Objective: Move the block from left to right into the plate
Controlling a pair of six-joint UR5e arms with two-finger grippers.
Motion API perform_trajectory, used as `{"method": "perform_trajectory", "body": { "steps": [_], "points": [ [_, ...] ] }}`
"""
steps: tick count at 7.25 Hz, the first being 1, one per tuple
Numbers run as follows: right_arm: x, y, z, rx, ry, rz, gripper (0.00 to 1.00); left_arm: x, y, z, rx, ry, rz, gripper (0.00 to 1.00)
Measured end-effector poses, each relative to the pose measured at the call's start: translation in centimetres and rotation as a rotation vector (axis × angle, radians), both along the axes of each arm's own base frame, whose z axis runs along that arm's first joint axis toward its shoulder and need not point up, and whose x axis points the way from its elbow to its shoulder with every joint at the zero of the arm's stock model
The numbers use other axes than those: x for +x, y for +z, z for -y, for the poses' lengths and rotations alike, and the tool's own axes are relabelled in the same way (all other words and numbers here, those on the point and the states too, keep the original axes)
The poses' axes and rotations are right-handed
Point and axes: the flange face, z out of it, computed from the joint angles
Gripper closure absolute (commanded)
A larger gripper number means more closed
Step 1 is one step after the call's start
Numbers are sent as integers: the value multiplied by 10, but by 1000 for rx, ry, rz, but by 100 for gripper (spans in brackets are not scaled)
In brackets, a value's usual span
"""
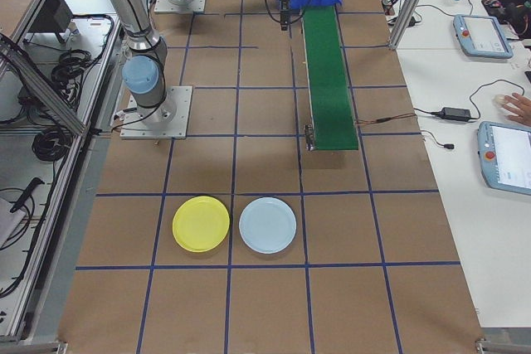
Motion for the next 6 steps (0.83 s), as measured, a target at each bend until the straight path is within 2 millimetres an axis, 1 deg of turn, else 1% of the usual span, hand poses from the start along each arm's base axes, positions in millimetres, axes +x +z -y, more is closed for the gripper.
{"method": "perform_trajectory", "body": {
  "steps": [1, 2, 3, 4, 5, 6],
  "points": [
    [0, 0, 0, 0, 0, 0, 0, -6, 28, 5, 1, 27, 4, 73],
    [0, 0, 0, 1, 0, 0, 0, -21, 44, 8, -7, 53, 3, 73],
    [0, 0, 0, 1, 0, 0, 0, -44, 50, 8, -19, 72, 3, 73],
    [0, 0, 0, 1, 0, 0, 0, -69, 50, 8, -29, 92, -4, 73],
    [0, 0, 0, 0, 0, 0, 0, -89, 42, 10, -40, 114, -14, 70],
    [0, 0, 0, -1, 0, 0, 0, -105, 28, 19, -61, 124, -21, 70]
  ]
}}
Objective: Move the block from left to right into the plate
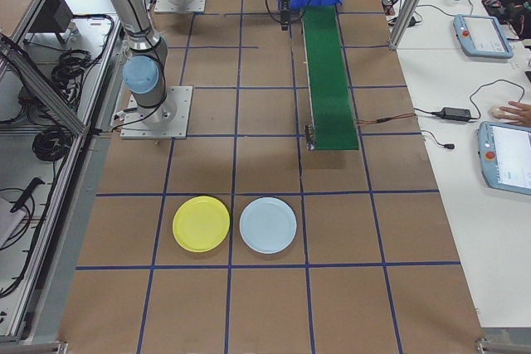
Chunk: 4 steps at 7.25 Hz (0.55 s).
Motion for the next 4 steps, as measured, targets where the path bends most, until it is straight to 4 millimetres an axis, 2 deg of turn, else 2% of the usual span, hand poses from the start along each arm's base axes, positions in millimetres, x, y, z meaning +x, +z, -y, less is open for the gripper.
{"method": "perform_trajectory", "body": {
  "steps": [2, 3, 4],
  "points": [
    [0, 0, 0, 0, 0, 0, 0, -32, -24, 10, -33, 7, -7, 67],
    [0, 0, 0, 1, 0, 0, 0, -42, -34, 15, -54, 12, -10, 59],
    [0, 0, 0, 1, 0, 0, 0, -49, -43, 19, -68, 14, -15, 43]
  ]
}}
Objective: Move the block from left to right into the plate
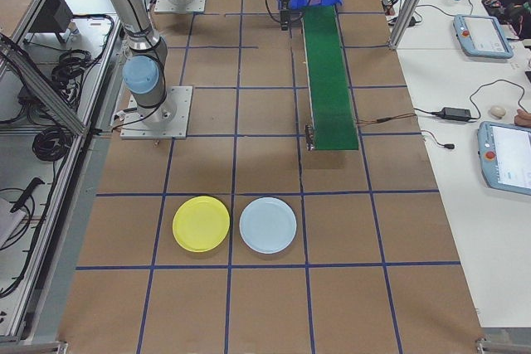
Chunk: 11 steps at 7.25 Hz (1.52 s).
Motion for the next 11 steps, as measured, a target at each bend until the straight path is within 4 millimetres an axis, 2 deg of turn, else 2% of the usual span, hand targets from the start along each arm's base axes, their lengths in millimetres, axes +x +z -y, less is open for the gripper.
{"method": "perform_trajectory", "body": {
  "steps": [1, 3, 5, 6, 8, 11],
  "points": [
    [0, 0, 0, -1, 0, -1, 0, -8, -9, 2, -3, 2, -21, 32],
    [0, 0, 0, -1, 0, -1, 0, -20, -24, 4, -5, 6, -76, 24],
    [0, 0, 0, 1, 0, -1, 0, -22, -31, 6, -6, 8, -84, 19],
    [0, 0, 0, 1, 0, 0, 0, -21, -23, 6, -21, 7, -83, 16],
    [0, 0, 0, 1, 0, -1, 0, -14, 13, 1, -70, 12, -39, 14],
    [0, 0, 0, 1, 0, 0, 0, 27, 63, -12, -69, 64, 5, 12]
  ]
}}
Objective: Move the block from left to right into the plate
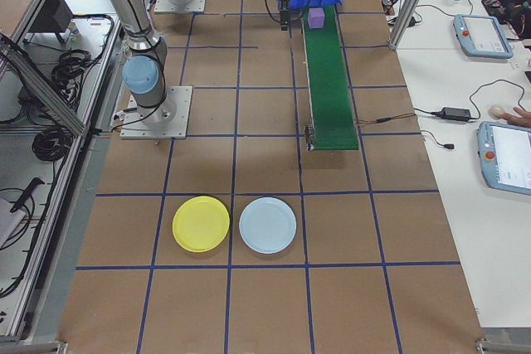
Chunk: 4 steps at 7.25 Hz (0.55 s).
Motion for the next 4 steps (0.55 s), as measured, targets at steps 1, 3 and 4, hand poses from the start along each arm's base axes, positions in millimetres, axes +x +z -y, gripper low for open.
{"method": "perform_trajectory", "body": {
  "steps": [1, 3, 4],
  "points": [
    [0, 0, 0, 0, 0, 0, 0, 25, 4, 5, 5, 3, 5, 12],
    [0, 0, 0, 0, 0, 0, 0, 88, -14, 23, 36, -23, 21, 12],
    [0, 0, 0, 0, 0, 0, 0, 104, -32, 31, 61, -24, 24, 12]
  ]
}}
